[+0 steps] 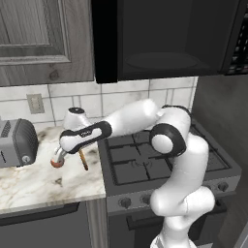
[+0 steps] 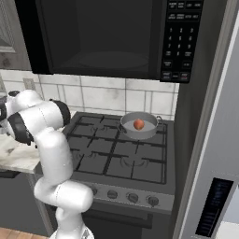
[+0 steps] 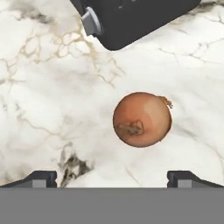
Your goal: Put the onion and onion in the pot. Retrieve the spatula and lightly stir the vegetables in the pot.
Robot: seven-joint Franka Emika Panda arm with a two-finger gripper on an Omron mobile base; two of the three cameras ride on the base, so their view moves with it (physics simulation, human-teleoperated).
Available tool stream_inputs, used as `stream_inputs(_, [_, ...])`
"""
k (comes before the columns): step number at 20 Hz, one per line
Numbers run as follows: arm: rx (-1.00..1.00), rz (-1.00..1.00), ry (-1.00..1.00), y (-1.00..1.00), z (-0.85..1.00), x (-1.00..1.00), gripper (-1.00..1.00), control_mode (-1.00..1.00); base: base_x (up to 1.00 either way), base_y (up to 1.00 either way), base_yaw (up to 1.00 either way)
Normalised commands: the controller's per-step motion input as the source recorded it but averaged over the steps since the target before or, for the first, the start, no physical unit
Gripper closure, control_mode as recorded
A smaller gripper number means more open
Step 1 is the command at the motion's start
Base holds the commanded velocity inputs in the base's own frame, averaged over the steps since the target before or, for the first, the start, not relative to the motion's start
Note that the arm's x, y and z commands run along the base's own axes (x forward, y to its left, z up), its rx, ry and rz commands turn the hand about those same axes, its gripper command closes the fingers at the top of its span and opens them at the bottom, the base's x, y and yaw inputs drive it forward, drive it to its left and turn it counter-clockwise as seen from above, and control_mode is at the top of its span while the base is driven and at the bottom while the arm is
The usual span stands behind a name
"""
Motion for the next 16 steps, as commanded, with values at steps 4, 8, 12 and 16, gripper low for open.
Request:
stream_inputs(4, [-0.18,0.0,0.01,0.44,-0.39,0.39,-1.0,-1.0,0.0,0.0,0.0])
stream_inputs(8, [-0.14,0.0,0.0,0.3,-0.21,0.43,-1.0,-1.0,0.0,0.0,0.0])
stream_inputs(12, [-0.06,0.0,0.02,0.16,-0.07,0.4,-1.0,-1.0,0.0,0.0,0.0])
stream_inputs(16, [-0.03,0.0,0.03,0.04,-0.09,0.32,-1.0,-1.0,0.0,0.0,0.0])
